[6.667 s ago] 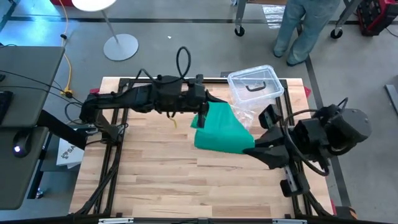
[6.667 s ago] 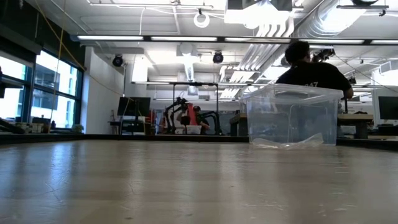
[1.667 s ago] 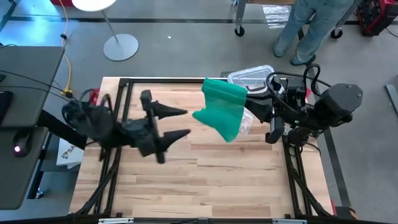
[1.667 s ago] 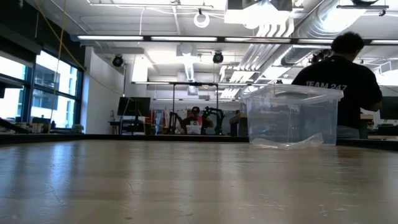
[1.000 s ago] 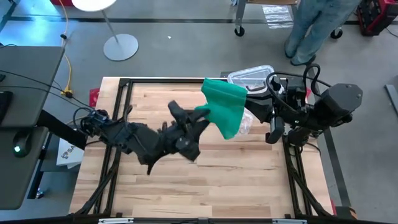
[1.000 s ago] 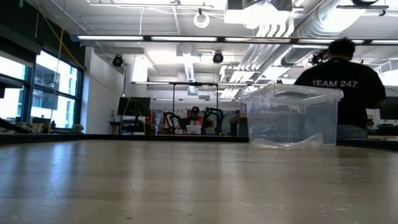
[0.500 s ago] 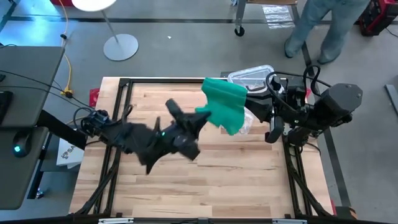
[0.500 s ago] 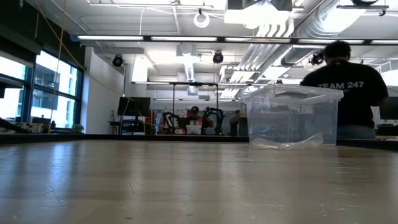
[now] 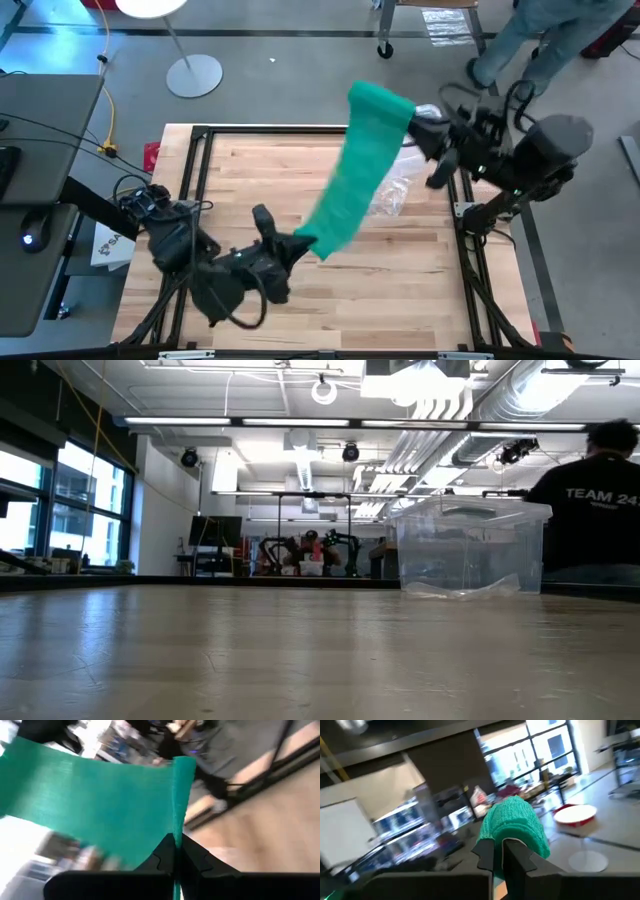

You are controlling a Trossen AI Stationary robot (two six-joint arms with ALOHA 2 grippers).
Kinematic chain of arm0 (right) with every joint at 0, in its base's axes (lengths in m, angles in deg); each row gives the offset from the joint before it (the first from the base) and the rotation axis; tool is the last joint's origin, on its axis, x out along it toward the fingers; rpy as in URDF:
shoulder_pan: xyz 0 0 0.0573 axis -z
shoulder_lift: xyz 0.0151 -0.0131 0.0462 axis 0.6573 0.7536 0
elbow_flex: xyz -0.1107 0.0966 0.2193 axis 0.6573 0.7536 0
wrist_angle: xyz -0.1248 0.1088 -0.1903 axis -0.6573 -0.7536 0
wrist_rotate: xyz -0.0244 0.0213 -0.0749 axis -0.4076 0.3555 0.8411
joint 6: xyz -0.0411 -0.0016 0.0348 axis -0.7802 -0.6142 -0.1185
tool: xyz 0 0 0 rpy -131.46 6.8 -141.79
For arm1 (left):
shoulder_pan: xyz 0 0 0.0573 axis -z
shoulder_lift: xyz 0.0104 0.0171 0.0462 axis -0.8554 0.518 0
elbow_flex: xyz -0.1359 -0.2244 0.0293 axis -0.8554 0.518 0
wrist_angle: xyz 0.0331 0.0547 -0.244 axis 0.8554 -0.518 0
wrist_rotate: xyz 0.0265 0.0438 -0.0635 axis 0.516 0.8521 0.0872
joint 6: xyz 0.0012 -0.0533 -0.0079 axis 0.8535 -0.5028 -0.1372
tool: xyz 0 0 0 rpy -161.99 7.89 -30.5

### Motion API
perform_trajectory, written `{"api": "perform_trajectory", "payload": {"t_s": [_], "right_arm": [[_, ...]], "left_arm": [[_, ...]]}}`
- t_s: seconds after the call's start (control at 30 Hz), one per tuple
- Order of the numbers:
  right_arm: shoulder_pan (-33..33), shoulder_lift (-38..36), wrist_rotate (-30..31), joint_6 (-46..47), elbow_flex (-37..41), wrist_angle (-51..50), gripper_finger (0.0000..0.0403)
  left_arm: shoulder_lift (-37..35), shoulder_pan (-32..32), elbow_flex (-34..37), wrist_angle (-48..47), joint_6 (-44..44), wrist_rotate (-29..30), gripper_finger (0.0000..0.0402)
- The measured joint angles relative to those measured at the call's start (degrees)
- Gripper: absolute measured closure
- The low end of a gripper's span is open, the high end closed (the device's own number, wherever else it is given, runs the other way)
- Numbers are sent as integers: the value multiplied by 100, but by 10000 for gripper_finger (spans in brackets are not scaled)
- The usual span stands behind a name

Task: Roll bandage
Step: Roll the green bandage

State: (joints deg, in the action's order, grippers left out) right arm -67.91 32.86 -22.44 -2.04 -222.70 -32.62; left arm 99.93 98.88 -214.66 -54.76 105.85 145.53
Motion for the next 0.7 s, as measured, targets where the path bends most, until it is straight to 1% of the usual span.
{"api": "perform_trajectory", "payload": {"t_s": [0.17,0.2,0.27,0.3,0.37,0.47,0.57,0.7], "right_arm": [[187,-252,49,-201,-2,-1,396],[211,-289,16,-240,-2,0,396],[219,-334,-38,-294,-2,1,396],[219,-337,-60,-310,-3,1,396],[219,-330,-158,-406,-4,-4,396],[219,-292,-359,-436,-4,-34,396],[208,-278,-489,-438,-4,-89,396],[184,-276,-585,-438,-4,-206,396]], "left_arm": [[-16,244,0,-1471,-2750,-1056,401],[-13,267,0,-1665,-3184,-1213,401],[-13,278,0,-1913,-3781,-1387,401],[-14,276,0,-1983,-3954,-1420,401],[-15,269,0,-2037,-4030,-1513,399],[-15,170,0,-2021,-3902,-2059,378],[-15,29,0,-2059,-3918,-2610,337],[-39,-147,0,-2398,-3815,-3040,271]]}}
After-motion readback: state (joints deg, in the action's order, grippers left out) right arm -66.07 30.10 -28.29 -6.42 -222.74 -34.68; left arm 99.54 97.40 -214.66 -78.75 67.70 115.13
